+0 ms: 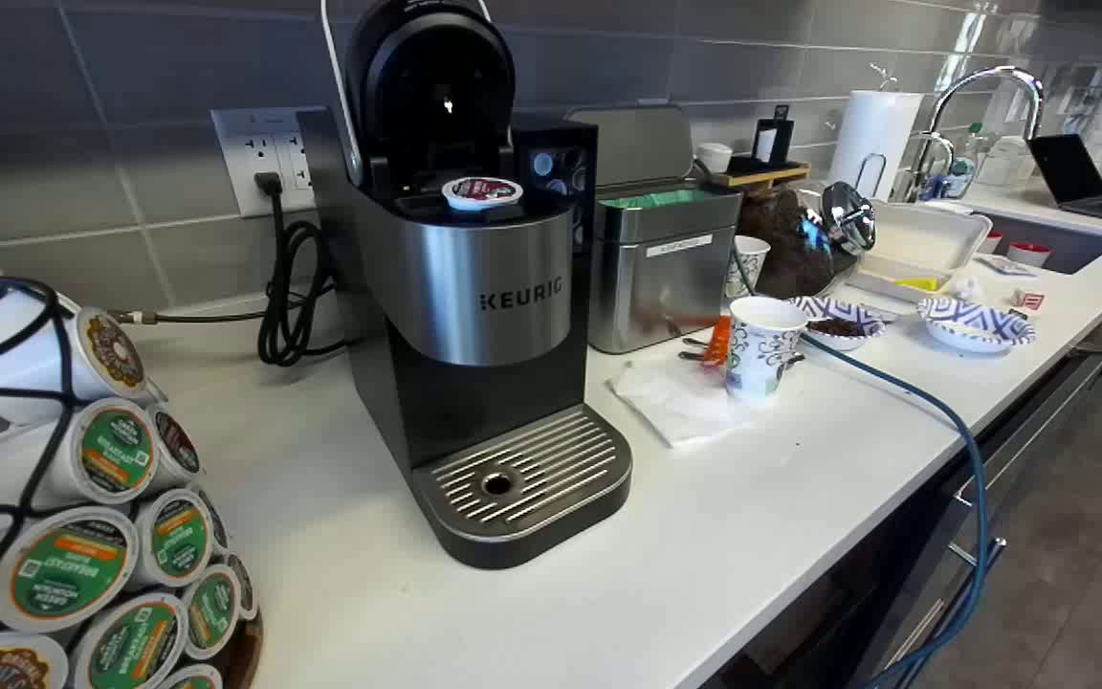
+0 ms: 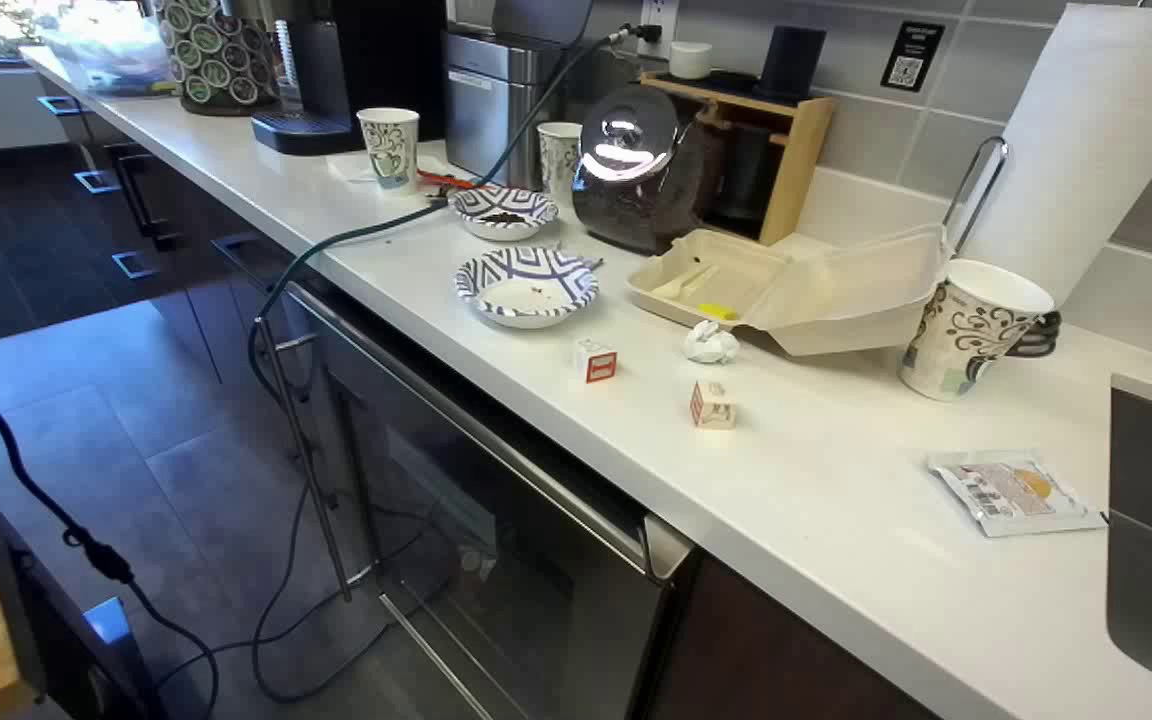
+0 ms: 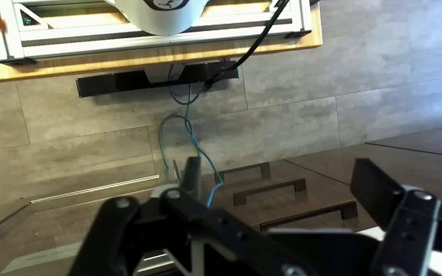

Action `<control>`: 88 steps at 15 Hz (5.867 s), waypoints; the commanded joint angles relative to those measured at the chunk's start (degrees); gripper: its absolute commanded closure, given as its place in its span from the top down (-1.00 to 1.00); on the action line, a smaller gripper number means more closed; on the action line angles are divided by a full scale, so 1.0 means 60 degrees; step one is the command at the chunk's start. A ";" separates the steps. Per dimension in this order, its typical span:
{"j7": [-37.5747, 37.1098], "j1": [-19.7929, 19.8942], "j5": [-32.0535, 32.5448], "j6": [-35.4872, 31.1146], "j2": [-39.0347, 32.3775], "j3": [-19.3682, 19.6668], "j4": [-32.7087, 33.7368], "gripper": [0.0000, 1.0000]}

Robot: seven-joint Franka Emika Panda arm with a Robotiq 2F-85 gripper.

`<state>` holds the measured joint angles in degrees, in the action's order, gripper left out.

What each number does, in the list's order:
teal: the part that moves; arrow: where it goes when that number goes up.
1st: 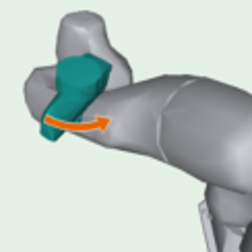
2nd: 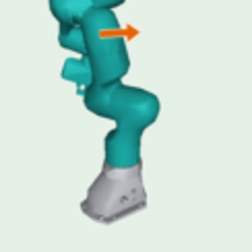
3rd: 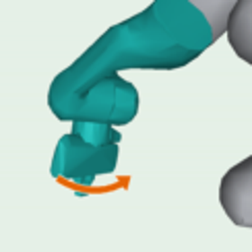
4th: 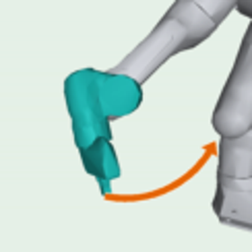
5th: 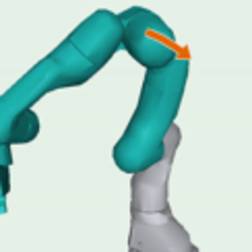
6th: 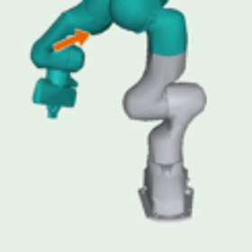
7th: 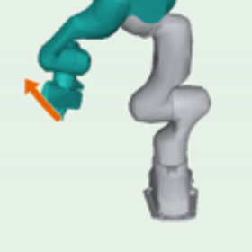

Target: Take the yellow object off of the takeaway food container

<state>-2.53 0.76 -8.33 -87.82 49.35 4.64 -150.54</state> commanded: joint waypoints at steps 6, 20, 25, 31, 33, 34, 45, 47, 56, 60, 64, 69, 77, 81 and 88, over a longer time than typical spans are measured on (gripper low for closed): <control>0.0116 0.0191 -0.0081 0.0031 -0.0019 -0.0142 0.0019 1.00; -0.0112 0.2796 -0.0277 -0.2480 -0.1370 0.2330 0.0579 1.00; -0.0016 0.3078 -0.0329 -0.2671 -0.1404 0.2376 0.0593 1.00; -0.0078 0.3075 -0.0351 -0.2673 -0.1537 0.2341 0.0648 1.00; -0.0079 0.3075 -0.0354 -0.2673 -0.1537 0.2341 0.0649 1.00; -0.0079 0.3075 -0.0354 -0.2673 -0.1537 0.2341 0.0649 1.00; 0.1950 0.3075 0.1954 -0.8924 -0.5877 0.2923 0.3697 1.00; 0.2844 0.2963 0.1906 -0.9579 -0.7003 0.3168 0.4706 1.00; 0.6539 0.3530 0.0109 -1.0677 -1.0015 0.2370 0.7471 1.00; 0.6836 0.3631 -0.0063 -1.0679 -1.0555 0.2188 0.8065 1.00; 0.6884 0.3679 -0.0070 -1.0678 -1.0550 0.2197 0.8097 1.00; 0.8517 0.4396 -0.1497 -1.0333 -1.1223 0.1163 0.8847 1.00; 1.0504 0.5359 -0.1936 -0.7152 -1.4051 0.0255 1.2088 1.00; 1.0020 0.5505 -0.1831 -0.6588 -1.5422 -0.0017 1.3619 1.00; 0.8906 0.5369 -0.1145 -0.5314 -1.6519 -0.0063 1.4897 1.00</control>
<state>54.11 32.68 -17.60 -124.91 -46.30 4.81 -66.38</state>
